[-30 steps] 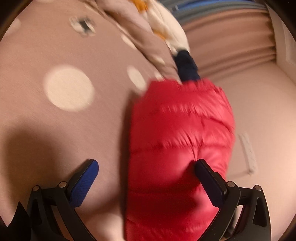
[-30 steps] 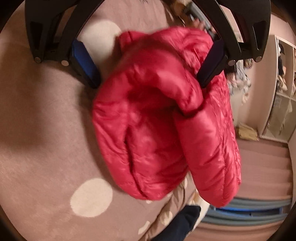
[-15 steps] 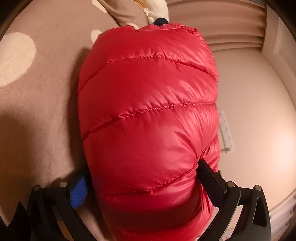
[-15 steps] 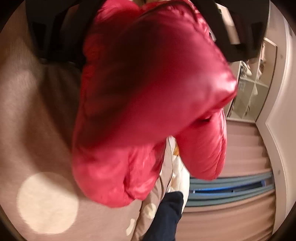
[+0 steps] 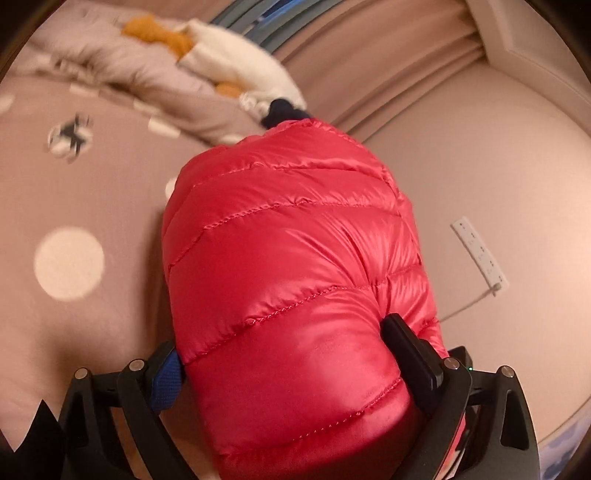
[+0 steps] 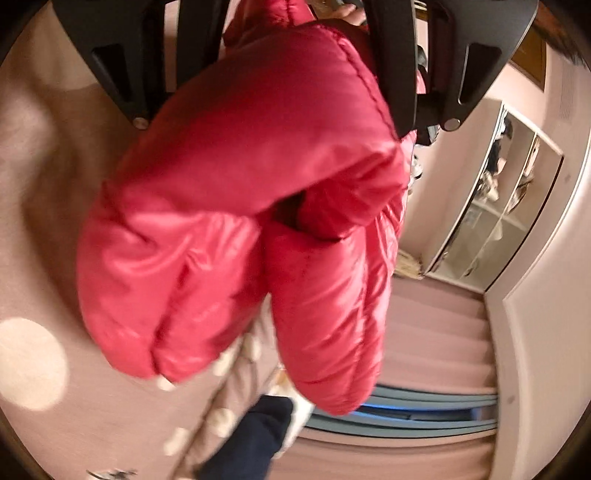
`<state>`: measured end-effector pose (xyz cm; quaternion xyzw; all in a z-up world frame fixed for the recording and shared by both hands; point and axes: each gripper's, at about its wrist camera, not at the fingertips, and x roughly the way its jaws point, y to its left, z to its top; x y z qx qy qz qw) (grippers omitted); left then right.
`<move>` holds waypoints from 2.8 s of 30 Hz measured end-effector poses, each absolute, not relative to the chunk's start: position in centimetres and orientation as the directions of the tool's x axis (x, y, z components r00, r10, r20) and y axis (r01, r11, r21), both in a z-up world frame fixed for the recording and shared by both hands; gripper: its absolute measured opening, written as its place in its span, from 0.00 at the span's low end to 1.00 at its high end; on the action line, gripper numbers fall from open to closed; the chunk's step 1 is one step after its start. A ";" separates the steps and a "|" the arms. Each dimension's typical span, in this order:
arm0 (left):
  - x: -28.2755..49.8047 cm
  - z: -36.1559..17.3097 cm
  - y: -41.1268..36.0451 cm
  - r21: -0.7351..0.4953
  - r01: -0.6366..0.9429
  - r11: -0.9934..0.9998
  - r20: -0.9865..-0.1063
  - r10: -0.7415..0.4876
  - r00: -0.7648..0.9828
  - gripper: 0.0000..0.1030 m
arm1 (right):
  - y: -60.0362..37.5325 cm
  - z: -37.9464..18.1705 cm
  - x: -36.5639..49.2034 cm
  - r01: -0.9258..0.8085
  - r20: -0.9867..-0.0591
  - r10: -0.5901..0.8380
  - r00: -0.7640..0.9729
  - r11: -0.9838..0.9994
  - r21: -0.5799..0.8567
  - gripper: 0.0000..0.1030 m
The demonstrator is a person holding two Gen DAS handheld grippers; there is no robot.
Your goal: Fold large clothes
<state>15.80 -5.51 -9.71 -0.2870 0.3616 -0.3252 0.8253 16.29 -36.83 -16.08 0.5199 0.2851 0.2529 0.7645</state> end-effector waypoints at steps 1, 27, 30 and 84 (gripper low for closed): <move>15.6 -9.0 -5.5 -0.703 0.343 0.623 -0.394 -0.743 0.541 0.93 | -36.5 -15.3 16.5 -0.114 -0.155 0.680 0.716 0.333 0.936 0.44; 8.9 -0.7 1.9 -0.607 0.443 0.660 -0.228 -0.679 0.698 0.93 | -28.4 -4.6 10.6 -0.428 0.008 0.740 0.672 0.380 0.820 0.45; 8.6 -0.2 2.9 -0.598 0.441 0.669 -0.219 -0.666 0.713 0.93 | -27.2 -4.5 10.8 -0.446 0.021 0.756 0.654 0.363 0.818 0.45; 7.6 -0.2 3.6 -0.128 -0.153 0.980 -0.354 0.098 0.930 1.00 | -27.3 -1.0 9.5 -0.006 -0.485 0.081 0.871 0.988 0.156 1.00</move>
